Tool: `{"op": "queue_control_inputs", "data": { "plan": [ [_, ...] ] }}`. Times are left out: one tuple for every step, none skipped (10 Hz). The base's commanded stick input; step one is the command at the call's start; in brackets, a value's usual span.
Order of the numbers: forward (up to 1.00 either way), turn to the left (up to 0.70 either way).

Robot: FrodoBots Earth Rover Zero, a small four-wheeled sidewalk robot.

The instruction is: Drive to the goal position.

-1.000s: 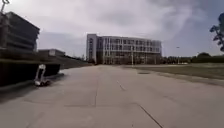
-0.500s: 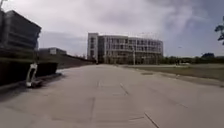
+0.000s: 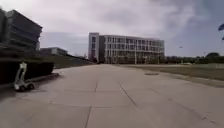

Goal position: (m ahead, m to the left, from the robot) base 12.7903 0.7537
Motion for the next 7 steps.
{"op": "queue_control_inputs", "data": {
  "plan": [
    [0.85,0.00],
    [0.85,0.00],
    [0.85,0.00],
    [0.85,0.00],
    [0.85,0.00],
    [0.85,0.00],
    [0.85,0.00]
  ]
}}
